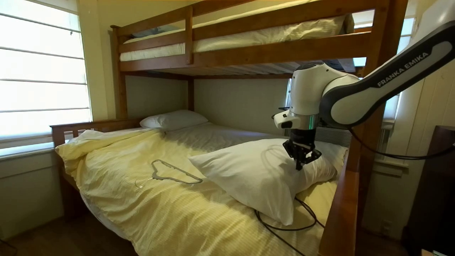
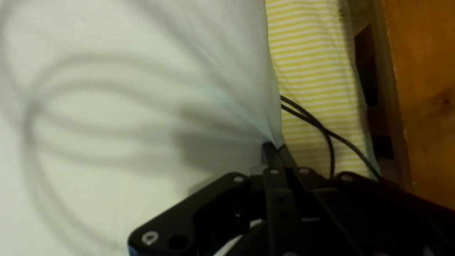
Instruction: Push the hanger off the pillow, then move the pillow forward
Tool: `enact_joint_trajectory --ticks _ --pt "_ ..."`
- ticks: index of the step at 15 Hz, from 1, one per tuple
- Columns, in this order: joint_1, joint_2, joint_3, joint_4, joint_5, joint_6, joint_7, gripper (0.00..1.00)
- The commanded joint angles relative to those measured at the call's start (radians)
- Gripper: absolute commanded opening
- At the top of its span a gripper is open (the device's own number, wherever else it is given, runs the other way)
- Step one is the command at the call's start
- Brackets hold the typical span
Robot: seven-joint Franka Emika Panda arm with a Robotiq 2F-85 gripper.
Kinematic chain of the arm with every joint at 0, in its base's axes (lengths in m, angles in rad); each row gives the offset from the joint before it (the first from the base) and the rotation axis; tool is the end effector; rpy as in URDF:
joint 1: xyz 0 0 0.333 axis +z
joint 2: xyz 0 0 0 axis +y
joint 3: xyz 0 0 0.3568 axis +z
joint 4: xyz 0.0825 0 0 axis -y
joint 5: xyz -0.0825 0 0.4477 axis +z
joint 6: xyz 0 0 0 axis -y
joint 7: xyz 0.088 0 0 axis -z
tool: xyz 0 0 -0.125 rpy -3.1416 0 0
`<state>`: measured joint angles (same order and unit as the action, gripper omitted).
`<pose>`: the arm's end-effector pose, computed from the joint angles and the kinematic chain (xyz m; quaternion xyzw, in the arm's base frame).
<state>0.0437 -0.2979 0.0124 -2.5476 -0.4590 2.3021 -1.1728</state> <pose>0.4711 0.0111 0.3640 0.7103 0.6813 -0.0714 0.1618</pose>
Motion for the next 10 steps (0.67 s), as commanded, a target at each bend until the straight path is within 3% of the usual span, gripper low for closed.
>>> enact_joint_trajectory --ticks 1,8,9,10 --pt "0.038 -0.065 0.047 0.009 0.008 -0.258 -0.043 0.00" --pt "0.087 -0.123 0.048 0.037 0.026 -0.638 -0.174 0.00" --pt "0.087 -0.115 0.045 0.040 0.016 -0.630 -0.174 0.26" --pt "0.087 -0.115 0.045 0.045 0.005 -0.628 -0.165 0.28"
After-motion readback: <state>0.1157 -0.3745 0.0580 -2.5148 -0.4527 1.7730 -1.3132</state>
